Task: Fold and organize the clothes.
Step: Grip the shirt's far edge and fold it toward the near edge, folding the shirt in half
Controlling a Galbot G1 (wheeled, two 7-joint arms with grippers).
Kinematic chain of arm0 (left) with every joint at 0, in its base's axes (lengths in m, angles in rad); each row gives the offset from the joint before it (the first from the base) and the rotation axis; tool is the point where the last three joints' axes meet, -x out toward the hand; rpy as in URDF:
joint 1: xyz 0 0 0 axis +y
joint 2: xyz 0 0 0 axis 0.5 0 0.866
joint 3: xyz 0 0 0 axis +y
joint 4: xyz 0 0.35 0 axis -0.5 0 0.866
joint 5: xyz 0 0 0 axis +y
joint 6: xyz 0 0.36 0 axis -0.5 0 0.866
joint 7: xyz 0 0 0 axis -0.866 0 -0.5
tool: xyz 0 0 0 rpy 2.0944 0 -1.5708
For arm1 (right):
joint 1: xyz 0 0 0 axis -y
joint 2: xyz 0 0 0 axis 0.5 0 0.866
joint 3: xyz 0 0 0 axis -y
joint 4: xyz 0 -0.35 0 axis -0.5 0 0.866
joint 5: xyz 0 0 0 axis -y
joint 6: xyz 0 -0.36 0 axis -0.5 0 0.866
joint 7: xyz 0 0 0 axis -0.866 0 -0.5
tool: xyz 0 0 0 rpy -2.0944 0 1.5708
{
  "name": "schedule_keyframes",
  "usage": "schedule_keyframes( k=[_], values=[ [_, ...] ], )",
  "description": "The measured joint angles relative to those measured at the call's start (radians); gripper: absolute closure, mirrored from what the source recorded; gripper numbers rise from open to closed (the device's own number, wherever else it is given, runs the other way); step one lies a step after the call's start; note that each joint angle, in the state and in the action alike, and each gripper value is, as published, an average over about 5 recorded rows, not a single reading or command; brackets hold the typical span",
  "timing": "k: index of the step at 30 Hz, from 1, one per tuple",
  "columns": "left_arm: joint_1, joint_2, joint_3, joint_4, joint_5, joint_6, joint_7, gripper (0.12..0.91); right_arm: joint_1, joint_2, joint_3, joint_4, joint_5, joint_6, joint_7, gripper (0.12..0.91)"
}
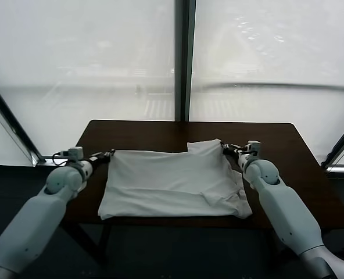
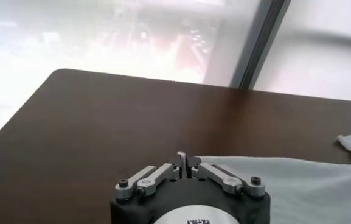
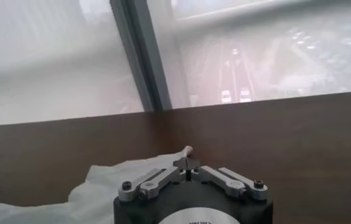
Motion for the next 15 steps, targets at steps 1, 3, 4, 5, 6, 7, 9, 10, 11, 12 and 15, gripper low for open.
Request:
schedule_keyframes(
  k=[1, 3, 4, 5, 6, 7, 9, 10, 11, 12, 15],
  values=[
    [0.013, 0.003, -0.009, -0.014, 0.000, -0.002, -0.001, 0.813, -0.010, -0.005, 0.005, 0.014, 0.004, 0.000, 0.001, 0.886],
    [0.040, 0.009, -0.026, -0.041, 0.002, -0.004, -0.001, 0.813, -0.030, -0.014, 0.014, 0.043, 0.011, -0.001, 0.005, 0.886],
    [0.053, 0.012, -0.033, -0.053, 0.004, -0.004, -0.001, 0.813, -0.040, -0.019, 0.019, 0.058, 0.016, -0.001, 0.008, 0.886],
    [0.065, 0.013, -0.040, -0.067, 0.006, -0.005, -0.001, 0.813, -0.051, -0.025, 0.023, 0.075, 0.021, -0.002, 0.013, 0.886],
    [0.078, 0.014, -0.047, -0.080, 0.007, -0.005, -0.002, 0.813, -0.063, -0.032, 0.028, 0.093, 0.027, -0.004, 0.019, 0.886],
    [0.090, 0.014, -0.053, -0.094, 0.009, -0.005, -0.003, 0.813, -0.075, -0.038, 0.032, 0.112, 0.033, -0.005, 0.026, 0.886],
    [0.113, 0.015, -0.067, -0.122, 0.010, -0.004, -0.008, 0.813, -0.100, -0.053, 0.041, 0.152, 0.046, -0.011, 0.041, 0.886],
    [0.125, 0.016, -0.074, -0.137, 0.010, -0.003, -0.011, 0.813, -0.112, -0.061, 0.045, 0.172, 0.052, -0.016, 0.048, 0.886],
    [0.137, 0.018, -0.082, -0.152, 0.010, -0.002, -0.014, 0.813, -0.125, -0.069, 0.051, 0.193, 0.057, -0.020, 0.055, 0.886],
    [0.150, 0.020, -0.089, -0.167, 0.009, -0.001, -0.017, 0.813, -0.139, -0.078, 0.056, 0.214, 0.060, -0.024, 0.061, 0.886],
    [0.189, 0.025, -0.111, -0.211, 0.006, 0.001, -0.023, 0.813, -0.182, -0.109, 0.074, 0.275, 0.064, -0.034, 0.077, 0.886]
  ],
)
